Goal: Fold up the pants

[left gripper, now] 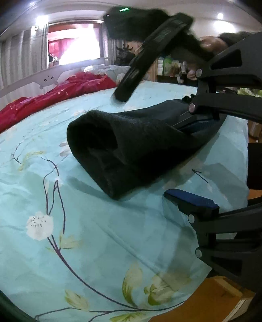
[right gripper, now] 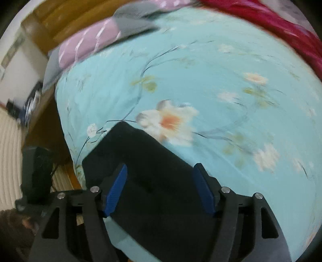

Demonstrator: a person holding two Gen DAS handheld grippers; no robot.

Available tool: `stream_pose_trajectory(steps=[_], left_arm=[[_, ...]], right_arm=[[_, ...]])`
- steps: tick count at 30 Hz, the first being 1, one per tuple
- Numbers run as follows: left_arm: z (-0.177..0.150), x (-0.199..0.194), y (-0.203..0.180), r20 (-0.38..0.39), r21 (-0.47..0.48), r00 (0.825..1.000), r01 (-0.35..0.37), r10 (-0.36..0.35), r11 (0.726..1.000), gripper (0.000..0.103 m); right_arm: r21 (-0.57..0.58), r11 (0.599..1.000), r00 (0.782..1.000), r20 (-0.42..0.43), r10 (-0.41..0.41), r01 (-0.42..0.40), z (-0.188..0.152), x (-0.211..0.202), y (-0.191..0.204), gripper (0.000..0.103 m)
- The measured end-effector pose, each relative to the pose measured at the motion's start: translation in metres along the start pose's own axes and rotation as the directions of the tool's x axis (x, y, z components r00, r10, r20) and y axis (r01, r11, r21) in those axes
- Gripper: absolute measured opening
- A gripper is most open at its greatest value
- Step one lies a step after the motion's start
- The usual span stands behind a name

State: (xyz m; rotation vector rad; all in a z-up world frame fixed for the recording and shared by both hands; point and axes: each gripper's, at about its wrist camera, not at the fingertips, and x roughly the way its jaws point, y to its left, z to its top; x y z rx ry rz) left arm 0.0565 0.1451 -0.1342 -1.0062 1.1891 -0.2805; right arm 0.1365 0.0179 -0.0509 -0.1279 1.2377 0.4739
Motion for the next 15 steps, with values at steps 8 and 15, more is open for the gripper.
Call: stream_pose_trajectory(steps=[8,15], left_arm=[[0.011,0.006,0.007,-0.003,-0.05,0.999,0.036,-0.036,0.998,0.057],[0.016,0.016,0.021,0.012,-0.083,0.992,0.125,-0.124,0.989,0.031]], right_arm=[[-0.247,0.969,0.987,-0.158,-0.028,-0.012,0.04,0.065,0.037,0.069],[-0.383,0.917,0.975,-0.222,0.026,-0.112,0.041,0.076,0.058,0.047]])
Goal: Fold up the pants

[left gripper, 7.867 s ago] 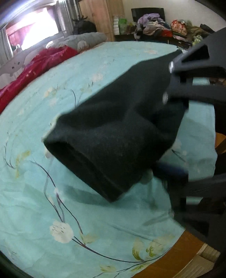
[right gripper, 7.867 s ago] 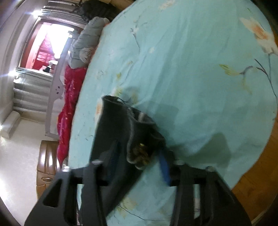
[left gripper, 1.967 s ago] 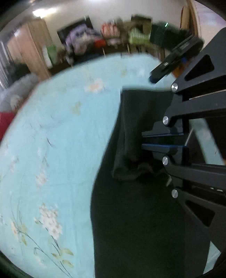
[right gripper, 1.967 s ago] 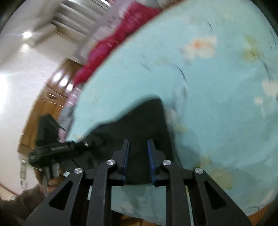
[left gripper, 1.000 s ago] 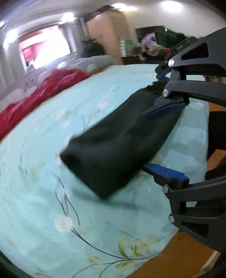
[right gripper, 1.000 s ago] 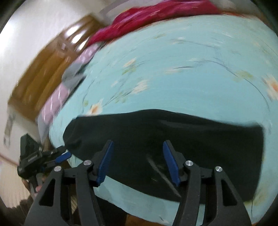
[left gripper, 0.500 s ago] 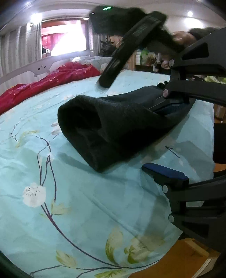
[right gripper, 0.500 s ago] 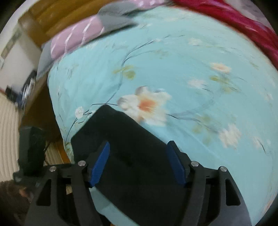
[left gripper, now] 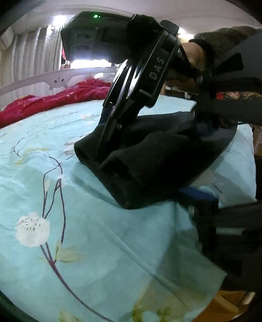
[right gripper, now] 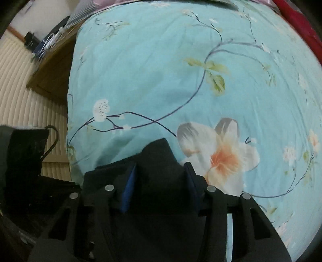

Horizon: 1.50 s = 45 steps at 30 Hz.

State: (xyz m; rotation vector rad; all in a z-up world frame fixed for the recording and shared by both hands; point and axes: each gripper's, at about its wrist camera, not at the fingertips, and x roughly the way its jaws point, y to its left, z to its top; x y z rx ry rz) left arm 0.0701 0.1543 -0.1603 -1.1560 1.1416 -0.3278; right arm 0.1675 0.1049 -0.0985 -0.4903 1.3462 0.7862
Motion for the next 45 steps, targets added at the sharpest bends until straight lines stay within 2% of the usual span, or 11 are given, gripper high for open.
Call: stream_pose_trajectory(steps=[7,11,17,22,27,30,32,35,36,41,45], left_arm=[[-0.011,-0.01,-0.011,0.022,0.148,1.0,0.01,-0.013,0.989,0.02],[-0.024,-0.02,-0.05,0.076,0.332,0.997,-0.051,0.028,0.942,0.019],[-0.058,-0.027,-0.117,0.155,0.602,0.986,-0.145,0.062,0.785,0.02],[-0.107,-0.009,-0.185,0.163,0.81,0.985,-0.171,0.065,0.561,0.02],[-0.148,0.041,-0.225,0.048,0.9,0.991,-0.098,0.128,0.424,0.022],[-0.169,0.09,-0.235,-0.029,0.917,0.978,-0.056,0.205,0.396,0.023],[-0.178,0.129,-0.229,-0.087,0.914,0.953,-0.04,0.291,0.404,0.025],[-0.186,0.165,-0.218,-0.148,0.901,0.902,-0.046,0.406,0.431,0.028],[-0.191,0.164,-0.22,-0.154,0.907,0.896,-0.038,0.416,0.419,0.029],[-0.207,0.12,-0.238,-0.22,0.949,0.867,0.084,0.448,0.304,0.063],[-0.181,0.098,-0.265,-0.161,0.97,0.899,0.068,0.408,0.234,0.071]], right_arm=[[0.056,0.998,0.996,0.084,0.01,-0.015,-0.01,-0.02,-0.004,0.032],[0.113,0.992,0.981,0.192,0.037,-0.059,-0.032,-0.057,-0.011,0.031],[0.203,0.969,0.924,0.378,0.058,-0.144,-0.076,-0.119,-0.018,0.031],[0.308,0.923,0.842,0.539,0.03,-0.231,-0.146,-0.17,-0.035,0.031],[0.424,0.844,0.763,0.646,-0.029,-0.327,-0.229,-0.189,-0.055,0.031],[0.517,0.758,0.73,0.679,-0.08,-0.398,-0.286,-0.177,-0.075,0.032],[0.619,0.669,0.734,0.66,-0.16,-0.411,-0.324,-0.158,-0.087,0.036],[0.791,0.501,0.81,0.525,-0.259,-0.352,-0.375,-0.125,-0.098,0.037],[0.802,0.476,0.812,0.522,-0.262,-0.361,-0.388,-0.122,-0.096,0.037],[0.819,0.41,0.755,0.549,-0.359,-0.401,-0.448,-0.133,-0.061,0.068],[0.793,0.364,0.685,0.606,-0.403,-0.488,-0.473,-0.133,-0.028,0.072]])
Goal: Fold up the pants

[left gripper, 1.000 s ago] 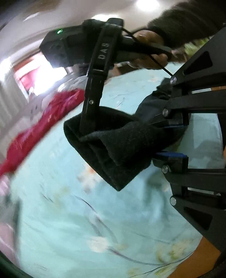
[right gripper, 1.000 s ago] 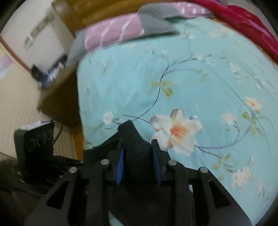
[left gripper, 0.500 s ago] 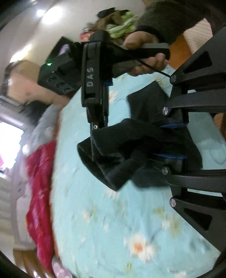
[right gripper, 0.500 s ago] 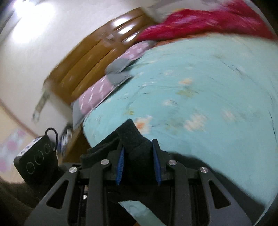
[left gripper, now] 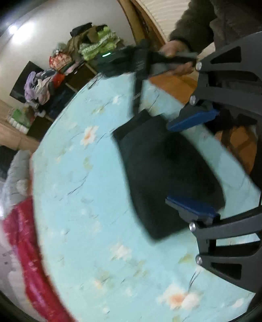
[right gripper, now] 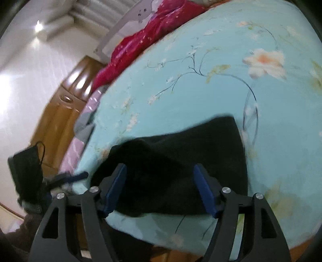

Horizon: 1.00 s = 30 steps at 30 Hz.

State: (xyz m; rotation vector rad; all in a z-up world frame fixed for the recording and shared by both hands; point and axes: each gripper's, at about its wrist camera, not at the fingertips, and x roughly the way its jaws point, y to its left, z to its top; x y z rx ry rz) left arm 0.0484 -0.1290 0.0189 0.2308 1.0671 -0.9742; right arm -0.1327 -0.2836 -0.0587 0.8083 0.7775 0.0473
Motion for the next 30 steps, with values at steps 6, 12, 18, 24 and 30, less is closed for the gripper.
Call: stream_pose_trajectory(steps=[6,12,18,24,30], left_arm=[[0.044,0.031,0.009,-0.128,0.149,0.989,-0.054,0.073,0.987,0.071],[0.068,0.078,0.016,-0.252,0.284,0.968,0.083,-0.009,0.955,0.071],[0.063,0.113,0.062,-0.331,0.097,0.931,0.193,-0.151,0.976,0.071],[0.044,0.122,0.07,-0.334,0.155,0.93,0.218,-0.156,0.964,0.025],[0.051,0.067,0.094,-0.245,0.153,0.956,0.201,-0.16,0.968,0.022]], right_arm=[[0.097,0.995,1.0,-0.002,0.006,-0.006,-0.039,0.004,-0.003,0.075],[0.185,0.982,0.994,-0.091,0.06,-0.042,-0.073,0.032,0.003,0.082],[0.21,0.977,0.991,-0.123,0.054,-0.027,-0.063,0.072,0.025,0.082],[0.318,0.948,0.986,-0.16,0.044,0.009,-0.055,0.106,0.028,0.038],[0.337,0.936,0.975,-0.159,0.157,-0.096,-0.045,0.107,0.06,0.027]])
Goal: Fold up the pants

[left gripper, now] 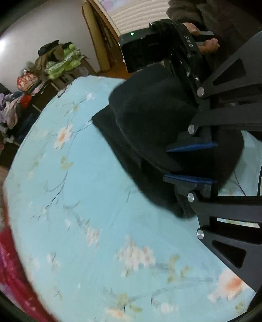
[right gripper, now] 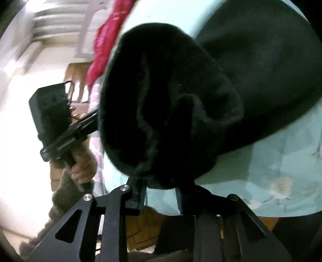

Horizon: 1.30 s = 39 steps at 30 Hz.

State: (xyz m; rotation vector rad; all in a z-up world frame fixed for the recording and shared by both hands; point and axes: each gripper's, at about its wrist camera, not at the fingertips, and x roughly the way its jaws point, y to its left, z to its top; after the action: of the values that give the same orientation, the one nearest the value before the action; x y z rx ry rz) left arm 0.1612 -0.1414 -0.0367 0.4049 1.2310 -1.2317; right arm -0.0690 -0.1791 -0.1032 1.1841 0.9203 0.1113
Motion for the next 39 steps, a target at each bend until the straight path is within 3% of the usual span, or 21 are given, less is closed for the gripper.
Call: stream_pose_trajectory(steps=[2,4,5,7,10,11,12,13,14,18,22,24,26,27,28,32,34,39], left_arm=[[-0.005,0.002,0.013,-0.01,-0.049,0.995,-0.1,0.1,0.994,0.025],[-0.012,0.01,0.024,-0.037,-0.13,0.99,-0.142,0.139,0.981,0.026],[-0.016,0.011,0.027,-0.03,-0.173,0.989,-0.148,0.145,0.974,0.027],[-0.025,-0.001,0.025,0.032,-0.253,0.988,-0.141,0.154,0.957,0.027],[-0.043,-0.018,0.016,0.11,-0.338,0.986,-0.081,0.125,0.938,0.031],[-0.049,-0.021,0.011,0.133,-0.357,0.983,-0.072,0.127,0.931,0.039],[-0.058,-0.024,0.003,0.163,-0.384,0.978,-0.061,0.133,0.921,0.054],[-0.065,-0.027,-0.001,0.182,-0.406,0.973,-0.057,0.141,0.912,0.062],[-0.074,-0.028,-0.009,0.208,-0.432,0.966,-0.052,0.155,0.9,0.067],[-0.088,-0.021,-0.039,0.215,-0.478,0.952,-0.092,0.218,0.873,0.071],[-0.104,-0.019,-0.06,0.208,-0.531,0.933,-0.144,0.293,0.835,0.073],[-0.112,-0.023,-0.07,0.203,-0.555,0.915,-0.185,0.348,0.811,0.073],[-0.12,-0.027,-0.078,0.19,-0.571,0.894,-0.236,0.406,0.786,0.075],[-0.125,-0.029,-0.082,0.187,-0.579,0.887,-0.249,0.423,0.777,0.076],[-0.128,-0.031,-0.085,0.183,-0.586,0.881,-0.259,0.436,0.768,0.077],[-0.139,-0.031,-0.094,0.15,-0.607,0.837,-0.342,0.526,0.718,0.079],[-0.138,-0.028,-0.093,0.128,-0.6,0.828,-0.374,0.546,0.707,0.079],[-0.13,-0.018,-0.09,0.069,-0.577,0.809,-0.445,0.584,0.685,0.079]], right_arm=[[-0.016,1.0,1.0,0.0,-0.005,0.005,0.007,0.009,0.005,0.026],[0.065,0.997,0.999,-0.005,-0.038,0.038,0.016,0.023,-0.015,0.027],[0.124,0.991,0.999,-0.023,-0.039,0.041,0.018,0.03,-0.028,0.026],[0.217,0.976,1.0,-0.003,0.031,-0.03,0.012,0.024,-0.039,0.027],[0.091,0.995,0.999,0.022,-0.033,0.031,0.005,-0.003,-0.021,0.029],[0.062,0.997,0.998,0.05,-0.044,0.04,0.002,-0.013,-0.017,0.031],[0.021,0.997,0.992,0.105,-0.074,0.072,-0.003,-0.029,-0.014,0.04],[-0.003,0.994,0.984,0.145,-0.107,0.109,-0.005,-0.035,-0.01,0.054],[-0.034,0.984,0.966,0.199,-0.167,0.177,-0.009,-0.046,-0.007,0.067],[-0.097,0.933,0.903,0.303,-0.304,0.347,-0.014,-0.063,0.002,0.072],[-0.122,0.884,0.85,0.359,-0.385,0.451,-0.013,-0.083,-0.003,0.081],[-0.131,0.86,0.825,0.383,-0.415,0.494,-0.029,-0.094,-0.001,0.083],[-0.127,0.824,0.787,0.405,-0.466,0.553,-0.04,-0.104,-0.004,0.088],[-0.118,0.79,0.752,0.416,-0.511,0.602,-0.045,-0.109,-0.011,0.089],[-0.115,0.769,0.732,0.422,-0.535,0.629,-0.045,-0.111,-0.012,0.09],[-0.105,0.724,0.67,0.487,-0.56,0.682,-0.048,-0.122,-0.009,0.092],[-0.102,0.705,0.643,0.518,-0.564,0.702,-0.048,-0.127,-0.008,0.094],[-0.116,0.651,0.597,0.543,-0.59,0.75,-0.052,-0.126,-0.011,0.094]])
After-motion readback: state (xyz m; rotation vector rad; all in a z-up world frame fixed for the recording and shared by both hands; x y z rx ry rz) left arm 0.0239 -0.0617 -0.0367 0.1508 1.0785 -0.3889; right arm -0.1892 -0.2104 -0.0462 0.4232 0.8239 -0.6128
